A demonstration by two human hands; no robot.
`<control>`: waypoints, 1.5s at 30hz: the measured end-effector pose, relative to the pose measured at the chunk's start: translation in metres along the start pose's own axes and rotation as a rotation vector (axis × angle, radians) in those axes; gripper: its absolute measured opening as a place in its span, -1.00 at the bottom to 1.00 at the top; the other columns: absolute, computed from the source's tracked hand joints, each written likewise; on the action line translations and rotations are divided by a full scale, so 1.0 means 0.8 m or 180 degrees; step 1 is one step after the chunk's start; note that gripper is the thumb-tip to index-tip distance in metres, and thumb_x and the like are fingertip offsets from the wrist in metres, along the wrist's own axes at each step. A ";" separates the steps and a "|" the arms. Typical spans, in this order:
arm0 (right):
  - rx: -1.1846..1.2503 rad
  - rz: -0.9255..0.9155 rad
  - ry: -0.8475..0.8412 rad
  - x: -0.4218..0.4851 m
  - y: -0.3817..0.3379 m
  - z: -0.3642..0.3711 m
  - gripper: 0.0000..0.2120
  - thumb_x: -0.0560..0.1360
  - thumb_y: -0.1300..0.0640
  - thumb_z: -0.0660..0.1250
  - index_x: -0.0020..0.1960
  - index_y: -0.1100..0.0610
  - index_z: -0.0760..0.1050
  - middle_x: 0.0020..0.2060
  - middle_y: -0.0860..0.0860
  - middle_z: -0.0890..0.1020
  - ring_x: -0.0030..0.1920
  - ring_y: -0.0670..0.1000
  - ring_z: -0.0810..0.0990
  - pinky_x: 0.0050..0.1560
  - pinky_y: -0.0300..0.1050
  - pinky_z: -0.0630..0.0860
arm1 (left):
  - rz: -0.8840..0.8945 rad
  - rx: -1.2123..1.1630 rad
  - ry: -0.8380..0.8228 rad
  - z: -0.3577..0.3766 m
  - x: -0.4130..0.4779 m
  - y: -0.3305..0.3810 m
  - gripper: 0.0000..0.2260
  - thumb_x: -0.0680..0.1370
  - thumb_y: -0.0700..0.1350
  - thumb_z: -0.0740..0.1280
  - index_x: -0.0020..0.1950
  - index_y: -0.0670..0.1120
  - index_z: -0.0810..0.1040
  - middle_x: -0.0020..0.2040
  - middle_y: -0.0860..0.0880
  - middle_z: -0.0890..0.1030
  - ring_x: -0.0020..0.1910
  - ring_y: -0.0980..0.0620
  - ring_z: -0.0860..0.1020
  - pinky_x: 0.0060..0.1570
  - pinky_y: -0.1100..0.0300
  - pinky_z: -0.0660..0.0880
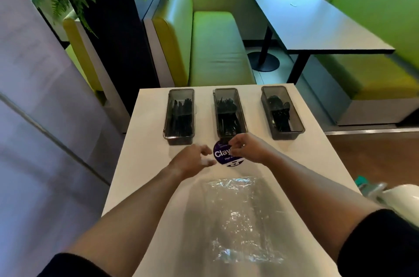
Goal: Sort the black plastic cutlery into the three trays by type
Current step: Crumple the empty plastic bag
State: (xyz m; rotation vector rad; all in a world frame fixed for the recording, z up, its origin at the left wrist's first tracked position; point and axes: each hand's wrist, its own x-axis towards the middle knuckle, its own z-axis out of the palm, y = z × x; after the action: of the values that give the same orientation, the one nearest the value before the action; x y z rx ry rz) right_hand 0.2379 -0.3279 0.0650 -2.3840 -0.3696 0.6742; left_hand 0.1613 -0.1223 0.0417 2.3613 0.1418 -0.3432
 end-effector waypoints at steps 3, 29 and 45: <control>-0.0344 0.0263 -0.0048 -0.019 0.042 -0.006 -0.64 0.49 0.05 0.51 0.25 0.06 0.55 0.13 0.01 0.64 0.09 0.00 0.60 0.09 -0.08 0.57 | -0.0146 0.0063 -0.0367 0.038 -0.016 0.022 -0.36 0.38 0.15 0.58 0.40 0.03 0.50 0.34 0.00 0.54 0.25 0.03 0.52 0.24 0.08 0.49; 0.0313 0.0133 -0.0278 -0.080 0.104 0.008 -0.80 0.52 0.35 0.33 -0.09 0.09 0.65 -0.18 0.01 0.67 -0.16 -0.04 0.61 -0.09 -0.16 0.57 | -0.0759 0.0807 -0.0013 0.129 -0.062 0.038 -0.08 0.29 0.33 0.54 0.52 0.07 0.22 0.38 -0.03 0.48 0.35 -0.07 0.46 0.36 -0.13 0.36; -0.0821 -0.1054 0.0737 -0.065 0.045 0.024 -0.91 0.56 0.09 0.38 0.06 -0.01 0.62 0.06 -0.08 0.55 0.10 -0.05 0.49 0.01 -0.18 0.47 | -0.0740 -0.2822 0.0228 0.053 -0.041 0.028 -0.87 0.70 -0.13 0.21 0.16 -0.18 0.44 0.02 -0.17 0.73 -0.11 -0.21 0.73 -0.31 0.03 0.59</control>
State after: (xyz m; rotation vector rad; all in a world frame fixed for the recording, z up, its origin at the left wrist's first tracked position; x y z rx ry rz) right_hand 0.1874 -0.3678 0.0488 -2.5212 -0.7667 0.2057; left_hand 0.1259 -0.1678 0.0361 1.4784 0.4945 -0.2346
